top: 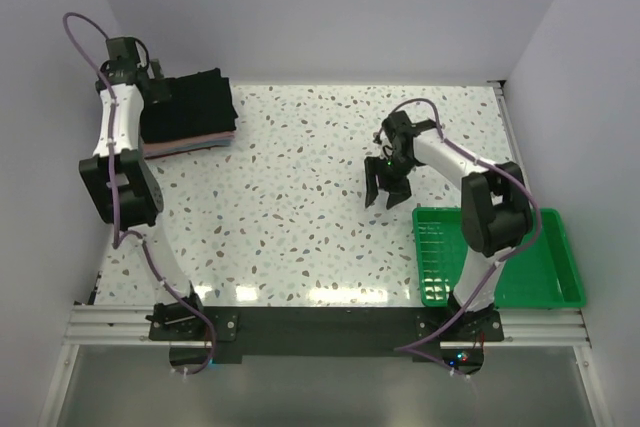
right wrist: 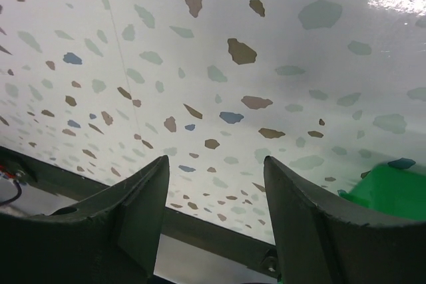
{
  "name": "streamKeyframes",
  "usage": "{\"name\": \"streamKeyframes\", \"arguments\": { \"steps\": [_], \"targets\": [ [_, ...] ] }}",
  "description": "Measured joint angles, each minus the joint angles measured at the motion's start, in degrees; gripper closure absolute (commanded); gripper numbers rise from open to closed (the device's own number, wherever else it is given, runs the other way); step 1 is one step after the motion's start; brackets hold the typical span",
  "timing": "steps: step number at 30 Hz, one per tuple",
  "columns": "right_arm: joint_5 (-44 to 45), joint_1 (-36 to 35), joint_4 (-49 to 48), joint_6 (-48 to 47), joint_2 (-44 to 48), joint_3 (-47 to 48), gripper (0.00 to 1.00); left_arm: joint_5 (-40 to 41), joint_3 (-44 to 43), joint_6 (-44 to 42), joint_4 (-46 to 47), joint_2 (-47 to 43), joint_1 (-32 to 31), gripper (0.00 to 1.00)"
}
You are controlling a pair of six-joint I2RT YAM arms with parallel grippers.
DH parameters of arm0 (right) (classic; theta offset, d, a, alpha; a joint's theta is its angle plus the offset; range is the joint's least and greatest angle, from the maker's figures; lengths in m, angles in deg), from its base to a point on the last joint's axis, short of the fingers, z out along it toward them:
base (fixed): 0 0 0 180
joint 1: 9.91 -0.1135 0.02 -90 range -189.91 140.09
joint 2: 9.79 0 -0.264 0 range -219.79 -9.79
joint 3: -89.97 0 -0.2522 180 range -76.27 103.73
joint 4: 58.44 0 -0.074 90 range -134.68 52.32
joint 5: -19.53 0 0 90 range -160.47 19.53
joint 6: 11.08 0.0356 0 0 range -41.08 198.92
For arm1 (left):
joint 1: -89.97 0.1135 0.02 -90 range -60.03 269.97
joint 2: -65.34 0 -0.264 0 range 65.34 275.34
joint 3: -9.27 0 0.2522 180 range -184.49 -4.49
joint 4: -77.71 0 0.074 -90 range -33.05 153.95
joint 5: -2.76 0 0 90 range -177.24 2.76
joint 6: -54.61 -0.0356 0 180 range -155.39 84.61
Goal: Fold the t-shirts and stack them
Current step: Neatly place the folded tshirt to the corner, then reset both grippers
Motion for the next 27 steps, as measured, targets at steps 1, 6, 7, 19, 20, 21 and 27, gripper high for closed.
{"name": "streamKeyframes", "arguments": {
  "steps": [1, 6, 7, 19, 20, 21, 27],
  "targets": [
    [0.0, 0.0, 0.0, 0.1, 0.6, 0.2, 0.37, 0.8, 2.0, 0.3, 0.7, -2.1, -0.3, 0.00],
    [0.5, 0.0, -0.2, 0.7, 4.8, 0.4, 0.37, 4.9, 10.6, 2.3, 3.8, -14.8, -4.4, 0.00],
    [0.8, 0.0, -0.3, 0.8, 5.5, 0.4, 0.37, 5.7, 12.7, 2.8, 4.9, -17.7, -5.9, 0.00],
    [4.7, 0.0, -6.0, 3.5, 18.3, -6.5, 0.37, 3.5, 38.9, 11.6, 11.9, -35.9, -35.2, 0.00],
    [4.8, 0.0, -6.4, 3.7, 18.8, -7.0, 0.37, 3.3, 40.8, 12.5, 11.8, -36.0, -37.9, 0.00],
    [5.0, 0.0, -7.1, 3.9, 20.0, -8.0, 0.37, 3.0, 42.9, 13.6, 12.0, -36.0, -41.3, 0.00],
    [6.9, 0.0, -10.1, 4.4, 25.6, -11.7, 0.37, 1.3, 49.7, 18.0, 12.3, -38.2, -53.8, 0.00]
  ]
}}
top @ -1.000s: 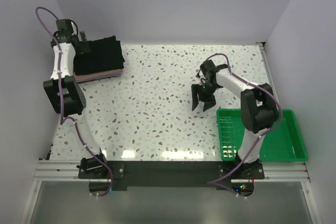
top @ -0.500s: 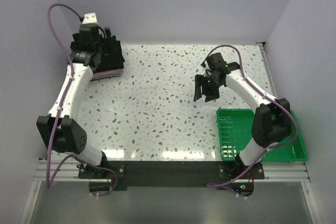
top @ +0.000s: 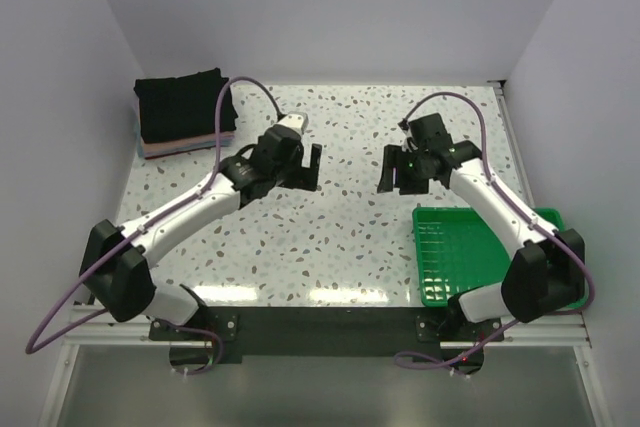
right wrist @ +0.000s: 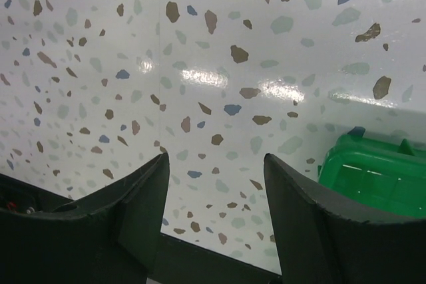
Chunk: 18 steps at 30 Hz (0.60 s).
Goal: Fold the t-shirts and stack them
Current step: Reset both grippers
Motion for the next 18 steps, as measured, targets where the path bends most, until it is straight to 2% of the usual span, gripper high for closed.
{"name": "streamKeyframes", "arguments": {
  "steps": [9, 18],
  "targets": [
    [2.4, 0.0, -2.7, 0.2, 4.1, -4.1, 0.37, 1.8, 3.6, 2.3, 2.9, -8.8, -2.3, 0.00],
    [5.5, 0.0, -3.1, 0.4, 9.2, -6.2, 0.37, 3.5, 6.6, 3.5, 3.5, -11.4, -2.3, 0.00]
  ]
}}
